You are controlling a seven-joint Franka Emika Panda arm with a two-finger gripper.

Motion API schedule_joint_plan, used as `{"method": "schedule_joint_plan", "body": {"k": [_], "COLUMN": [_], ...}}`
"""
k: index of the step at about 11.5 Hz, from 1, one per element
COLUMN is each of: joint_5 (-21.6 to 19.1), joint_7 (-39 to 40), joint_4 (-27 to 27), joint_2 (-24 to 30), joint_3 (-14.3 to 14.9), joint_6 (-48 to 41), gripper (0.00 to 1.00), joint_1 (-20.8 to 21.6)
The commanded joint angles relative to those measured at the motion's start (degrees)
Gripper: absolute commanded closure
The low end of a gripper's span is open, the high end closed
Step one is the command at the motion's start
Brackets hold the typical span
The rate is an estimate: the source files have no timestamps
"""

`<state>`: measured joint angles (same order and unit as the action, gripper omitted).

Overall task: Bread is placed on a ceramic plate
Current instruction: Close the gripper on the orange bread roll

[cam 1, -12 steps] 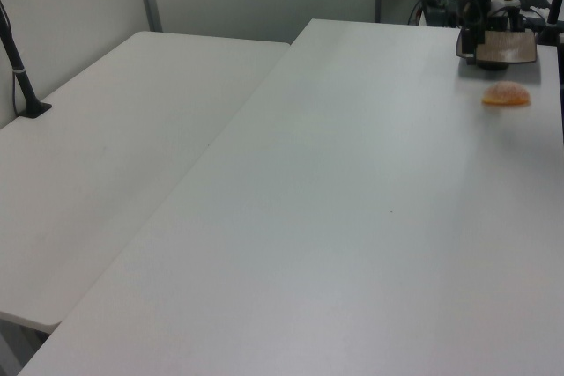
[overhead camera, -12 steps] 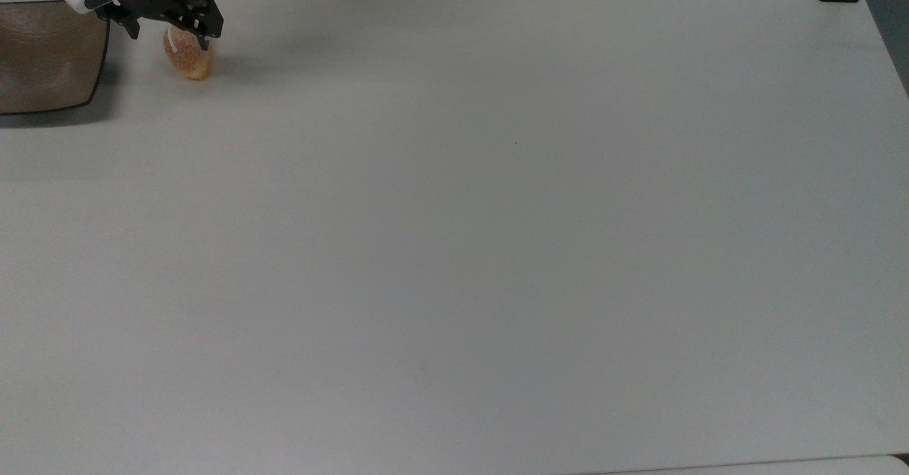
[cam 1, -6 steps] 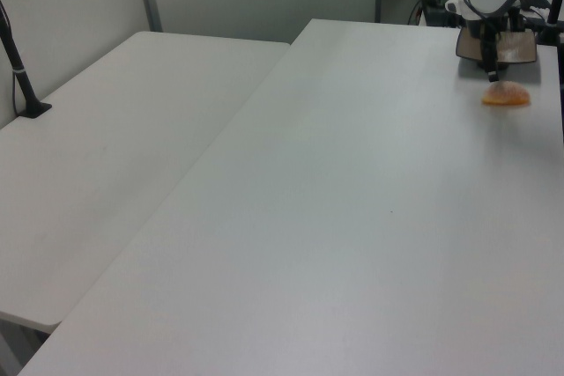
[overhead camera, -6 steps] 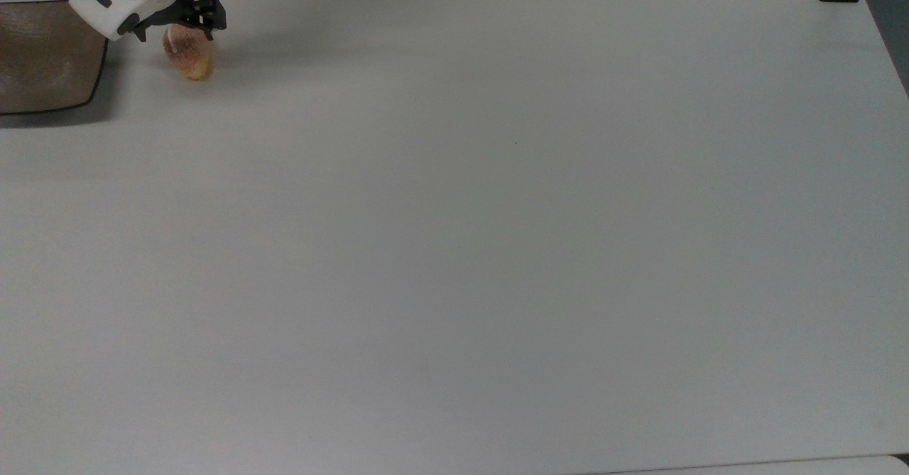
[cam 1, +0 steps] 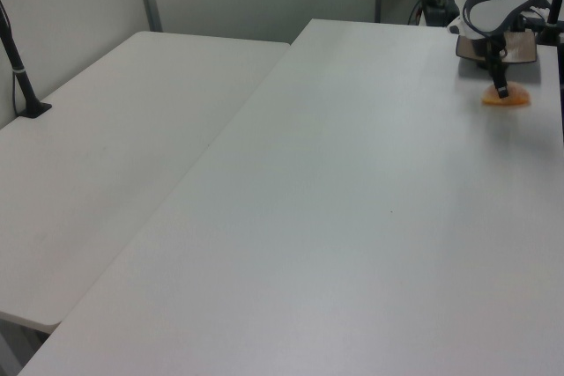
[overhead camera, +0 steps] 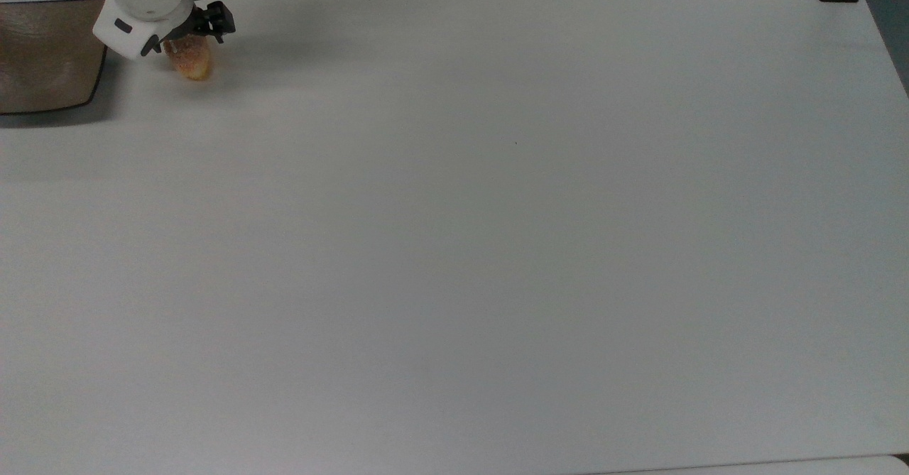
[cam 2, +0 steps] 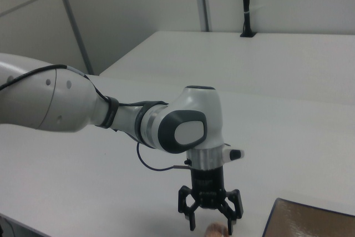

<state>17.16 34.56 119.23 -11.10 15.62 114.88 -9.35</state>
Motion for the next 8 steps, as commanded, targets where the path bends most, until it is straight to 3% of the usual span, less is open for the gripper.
{"method": "schedule_joint_plan", "body": {"k": [1, 2, 3, 4, 5, 8], "joint_5": [1.47, 1.65, 1.82, 2.35, 2.44, 2.35], "joint_7": [1.04, 1.12, 1.12, 1.04, 1.04, 0.51], "joint_4": [1.89, 1.89, 1.89, 1.89, 1.89, 1.27], "joint_2": [0.11, 0.02, 0.02, 0.02, 0.02, 1.51], "joint_3": [0.29, 0.38, 0.29, 0.29, 0.29, 0.29], "joint_6": [1.93, 1.93, 2.01, 2.02, 2.02, 1.75], "gripper": [0.16, 0.22, 0.33, 0.54, 0.61, 0.61], "joint_1": [-0.14, -0.23, -0.23, -0.23, -0.23, -0.15]}}
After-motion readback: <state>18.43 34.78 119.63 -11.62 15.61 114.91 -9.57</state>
